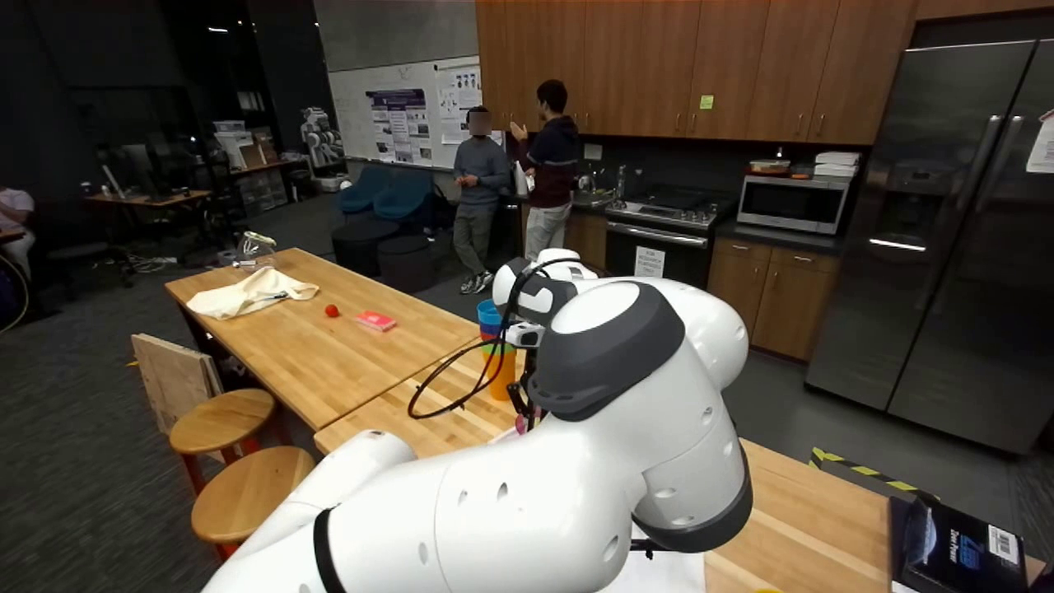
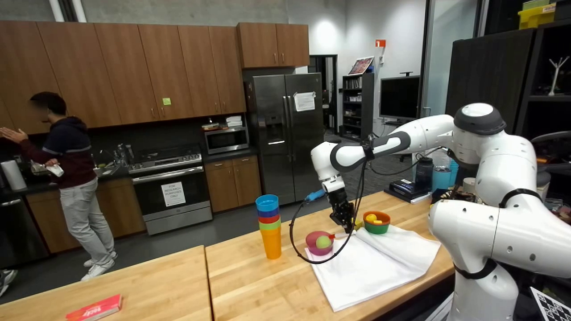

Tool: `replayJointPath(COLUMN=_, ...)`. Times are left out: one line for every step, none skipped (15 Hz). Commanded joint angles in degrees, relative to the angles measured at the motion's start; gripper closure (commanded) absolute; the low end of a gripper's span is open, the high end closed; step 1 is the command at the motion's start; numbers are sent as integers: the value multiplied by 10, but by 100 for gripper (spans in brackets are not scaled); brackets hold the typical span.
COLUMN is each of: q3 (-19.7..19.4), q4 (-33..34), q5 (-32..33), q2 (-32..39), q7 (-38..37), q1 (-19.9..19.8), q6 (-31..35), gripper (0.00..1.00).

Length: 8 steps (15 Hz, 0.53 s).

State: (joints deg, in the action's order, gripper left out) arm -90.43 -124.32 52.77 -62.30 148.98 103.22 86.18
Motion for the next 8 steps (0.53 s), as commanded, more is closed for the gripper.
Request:
replayJointPath(q3=-6, q4=36, q5=28, q2=-46, q7=0, q1=24, q6=-44, gripper=96)
replayJointPath(q3=-8, q4=41, q5=37, q2=-51, q7=0, q1=27, q6=-49, gripper=96)
replayJointPath(q3=-9, q4=47, q5=44, q2=-55, q7=0, q1=30, q6=-52, gripper=96)
replayJointPath(q3=-11, q4=53, q5=50, q2=-61, q7=0, q1=33, q6=-55, gripper=96)
replayJointPath(q3=-13, q4=58, q5=57, q2=-64, q7=0, q1=36, q6=-55, gripper=96)
replayJointPath(q3=-14, q4=62, q5=64, q2=-67, q7=0, q1=38, q6=-55, gripper=96)
replayJointPath(q3=-16, q4=67, q5=69, q2=-68, q7=0, q1=42, q6=-49, gripper=96)
replayJointPath(q3=-17, q4=71, q5=73, q2=-72, q7=0, q1=46, q6=-47, gripper=96)
